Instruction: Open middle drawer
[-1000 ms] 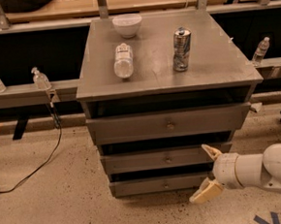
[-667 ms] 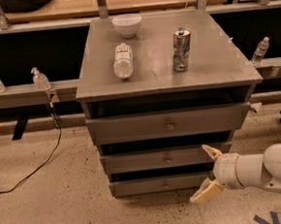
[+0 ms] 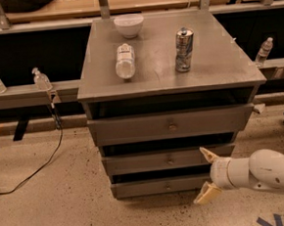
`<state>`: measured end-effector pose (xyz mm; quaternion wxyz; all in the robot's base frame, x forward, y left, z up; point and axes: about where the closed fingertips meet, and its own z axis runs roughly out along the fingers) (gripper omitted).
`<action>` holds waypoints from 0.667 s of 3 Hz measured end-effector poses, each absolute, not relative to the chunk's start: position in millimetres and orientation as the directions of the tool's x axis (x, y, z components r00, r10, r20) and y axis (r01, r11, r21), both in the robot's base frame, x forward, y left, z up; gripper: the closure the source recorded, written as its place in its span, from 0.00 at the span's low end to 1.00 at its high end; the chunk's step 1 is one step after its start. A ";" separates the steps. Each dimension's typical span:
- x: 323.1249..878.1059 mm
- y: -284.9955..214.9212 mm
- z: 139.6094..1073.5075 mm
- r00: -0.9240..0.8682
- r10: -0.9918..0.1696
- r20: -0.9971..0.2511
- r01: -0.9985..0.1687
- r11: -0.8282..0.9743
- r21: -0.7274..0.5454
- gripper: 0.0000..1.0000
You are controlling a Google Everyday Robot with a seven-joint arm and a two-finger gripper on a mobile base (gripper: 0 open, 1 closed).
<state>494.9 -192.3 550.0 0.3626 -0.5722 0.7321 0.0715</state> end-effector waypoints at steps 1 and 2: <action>516.6 -203.4 506.4 -0.027 -0.795 -0.606 -0.883 0.304 -0.359 0.00; 523.1 -201.8 497.1 -0.021 -0.797 -0.603 -0.882 0.298 -0.364 0.00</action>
Offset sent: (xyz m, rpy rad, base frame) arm 0.0200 -0.0126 -0.0332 -0.0179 -0.0510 0.0233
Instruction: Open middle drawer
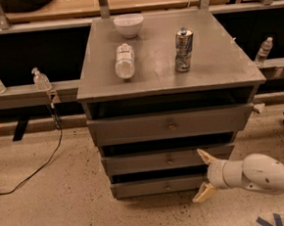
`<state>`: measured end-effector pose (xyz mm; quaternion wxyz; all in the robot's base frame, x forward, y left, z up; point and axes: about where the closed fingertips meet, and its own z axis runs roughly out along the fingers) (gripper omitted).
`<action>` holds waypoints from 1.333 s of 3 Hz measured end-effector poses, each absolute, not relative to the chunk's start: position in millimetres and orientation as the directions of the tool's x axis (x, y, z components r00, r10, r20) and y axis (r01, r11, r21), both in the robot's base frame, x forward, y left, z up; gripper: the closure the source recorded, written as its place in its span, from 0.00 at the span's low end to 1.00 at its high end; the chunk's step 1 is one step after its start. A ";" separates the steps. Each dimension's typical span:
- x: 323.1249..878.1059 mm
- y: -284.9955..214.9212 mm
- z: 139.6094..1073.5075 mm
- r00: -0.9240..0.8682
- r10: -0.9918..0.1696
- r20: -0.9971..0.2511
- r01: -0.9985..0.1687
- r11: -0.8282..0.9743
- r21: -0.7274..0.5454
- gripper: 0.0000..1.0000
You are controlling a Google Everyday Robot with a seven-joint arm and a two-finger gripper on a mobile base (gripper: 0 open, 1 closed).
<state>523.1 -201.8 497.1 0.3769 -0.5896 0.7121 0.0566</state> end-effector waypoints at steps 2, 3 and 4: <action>580.5 -198.3 471.5 0.108 -0.821 -0.561 -0.848 0.219 -0.483 0.00; 606.6 -197.3 458.8 0.131 -0.834 -0.536 -0.834 0.199 -0.514 0.00; 624.2 -197.6 440.9 0.128 -0.841 -0.525 -0.833 0.196 -0.517 0.00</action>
Offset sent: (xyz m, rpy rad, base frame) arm 0.0989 0.0024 -0.0397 -0.0865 -0.2049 0.1101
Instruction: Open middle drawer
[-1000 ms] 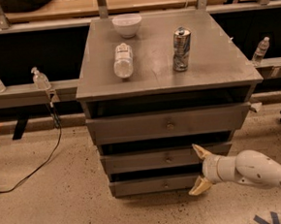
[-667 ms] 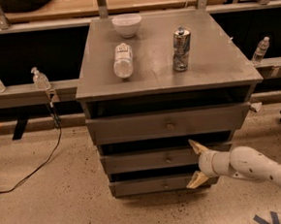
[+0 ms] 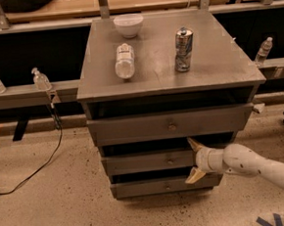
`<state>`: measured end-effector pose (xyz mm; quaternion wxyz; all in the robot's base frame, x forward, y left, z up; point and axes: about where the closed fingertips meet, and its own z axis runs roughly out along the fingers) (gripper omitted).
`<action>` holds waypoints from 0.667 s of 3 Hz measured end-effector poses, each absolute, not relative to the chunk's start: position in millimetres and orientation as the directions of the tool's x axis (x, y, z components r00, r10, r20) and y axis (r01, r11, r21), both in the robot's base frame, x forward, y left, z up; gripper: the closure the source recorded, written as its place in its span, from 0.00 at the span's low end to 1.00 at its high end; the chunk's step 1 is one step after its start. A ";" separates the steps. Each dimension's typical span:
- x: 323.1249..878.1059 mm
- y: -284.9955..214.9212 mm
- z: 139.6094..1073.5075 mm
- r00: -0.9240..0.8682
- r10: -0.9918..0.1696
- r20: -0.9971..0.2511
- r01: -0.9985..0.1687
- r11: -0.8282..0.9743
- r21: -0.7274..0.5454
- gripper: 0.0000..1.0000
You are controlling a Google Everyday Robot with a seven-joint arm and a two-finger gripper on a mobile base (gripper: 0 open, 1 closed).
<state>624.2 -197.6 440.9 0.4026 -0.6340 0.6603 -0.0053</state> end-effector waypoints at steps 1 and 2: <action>638.6 -200.6 426.2 0.102 -0.847 -0.522 -0.833 0.214 -0.510 0.00; 645.6 -200.0 416.8 0.080 -0.856 -0.511 -0.839 0.219 -0.499 0.05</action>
Offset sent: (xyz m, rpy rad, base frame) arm 0.0293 -0.0060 -0.0330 -0.0436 0.0464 -0.0638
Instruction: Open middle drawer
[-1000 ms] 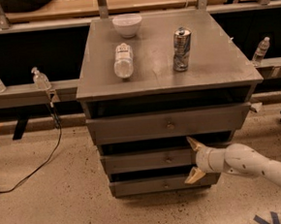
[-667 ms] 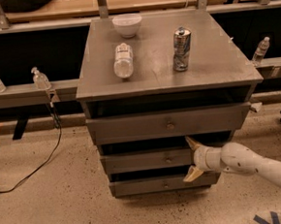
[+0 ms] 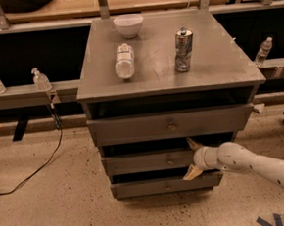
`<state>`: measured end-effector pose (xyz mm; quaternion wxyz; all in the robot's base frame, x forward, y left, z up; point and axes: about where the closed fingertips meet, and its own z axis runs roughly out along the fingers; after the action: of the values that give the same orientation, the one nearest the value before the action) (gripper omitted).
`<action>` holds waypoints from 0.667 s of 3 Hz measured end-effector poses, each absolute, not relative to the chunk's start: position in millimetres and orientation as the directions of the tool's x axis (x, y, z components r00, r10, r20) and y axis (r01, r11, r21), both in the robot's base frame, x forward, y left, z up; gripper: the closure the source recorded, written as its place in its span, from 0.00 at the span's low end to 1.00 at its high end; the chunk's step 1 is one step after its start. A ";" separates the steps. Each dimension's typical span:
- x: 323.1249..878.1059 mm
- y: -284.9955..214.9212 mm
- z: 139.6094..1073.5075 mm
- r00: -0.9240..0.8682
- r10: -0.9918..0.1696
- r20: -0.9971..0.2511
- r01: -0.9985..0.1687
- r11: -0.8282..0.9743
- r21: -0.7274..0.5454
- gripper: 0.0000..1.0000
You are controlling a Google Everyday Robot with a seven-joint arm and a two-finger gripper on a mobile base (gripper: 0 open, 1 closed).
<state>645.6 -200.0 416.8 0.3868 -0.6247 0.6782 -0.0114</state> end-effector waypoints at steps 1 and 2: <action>639.9 -195.0 414.7 0.086 -0.863 -0.498 -0.849 0.198 -0.490 0.19; 623.2 -182.7 415.3 0.108 -0.871 -0.480 -0.866 0.156 -0.476 0.24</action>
Offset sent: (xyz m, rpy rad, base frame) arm -0.0465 0.0300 0.0003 -0.0710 0.0630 0.0981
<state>623.2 -182.7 415.3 0.3628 -0.6498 0.6679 -0.0035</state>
